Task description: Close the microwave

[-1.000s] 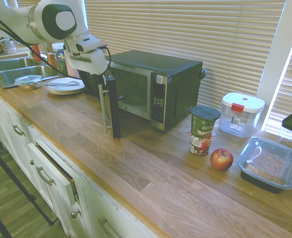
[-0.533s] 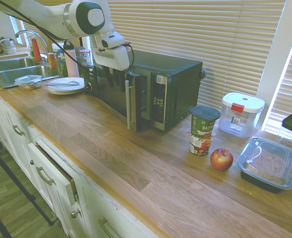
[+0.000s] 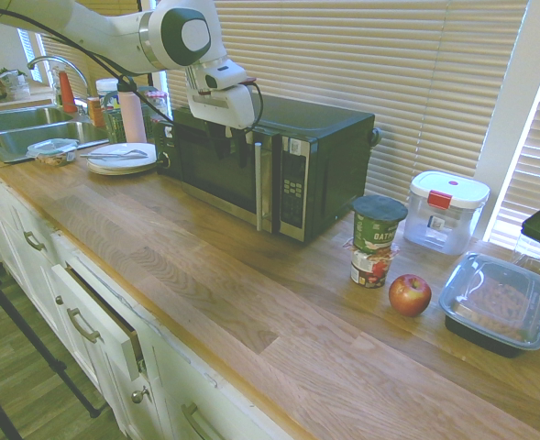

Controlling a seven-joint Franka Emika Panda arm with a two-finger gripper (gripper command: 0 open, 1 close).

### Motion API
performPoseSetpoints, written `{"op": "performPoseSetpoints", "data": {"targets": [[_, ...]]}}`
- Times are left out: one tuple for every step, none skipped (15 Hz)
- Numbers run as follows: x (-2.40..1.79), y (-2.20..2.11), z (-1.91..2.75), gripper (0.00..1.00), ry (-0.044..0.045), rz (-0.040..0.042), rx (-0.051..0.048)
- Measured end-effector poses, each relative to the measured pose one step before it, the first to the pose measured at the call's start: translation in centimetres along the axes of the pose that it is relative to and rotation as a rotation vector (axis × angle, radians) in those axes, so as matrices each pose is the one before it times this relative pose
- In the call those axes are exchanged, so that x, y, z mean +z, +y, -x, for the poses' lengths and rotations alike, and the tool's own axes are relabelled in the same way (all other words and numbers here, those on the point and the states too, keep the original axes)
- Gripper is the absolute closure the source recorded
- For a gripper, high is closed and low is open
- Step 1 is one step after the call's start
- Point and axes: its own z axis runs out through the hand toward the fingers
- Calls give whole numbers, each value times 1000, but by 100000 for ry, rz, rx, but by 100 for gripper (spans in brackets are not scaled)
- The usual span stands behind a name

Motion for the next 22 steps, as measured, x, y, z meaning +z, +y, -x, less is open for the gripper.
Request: {"op": "performPoseSetpoints", "data": {"targets": [[-34,-4,-35,0,-334,-239,-599],[20,44,-105,0,-519,-201,-179],[17,42,-110,0,-471,-211,7],[12,32,-106,0,-393,-168,-158],[22,25,-123,0,-355,-163,-171],[28,-12,-77,0,-290,-151,-206],[56,-60,-83,0,-201,-146,-132],[64,-100,-137,0,-27,-178,43],[14,-282,-318,0,439,-965,220],[91,-71,-87,0,-521,-181,-355],[26,47,-94,0,-346,-151,243],[7,30,-53,0,-330,-135,119],[-4,13,-29,0,-190,-95,-158],[-4,-1,-2,0,-117,-68,-118],[-1,-3,4,0,-15,-9,-55],[8,11,-17,0,-192,-77,-53],[33,32,-47,0,-402,-244,-303],[47,99,-107,0,-681,-717,-486],[25,318,-74,0,-652,-1279,-633],[-1,532,114,0,-67,-1989,-653],[-91,762,378,0,-442,-1123,-792],[-488,872,582,0,-866,-499,-1036]]}}
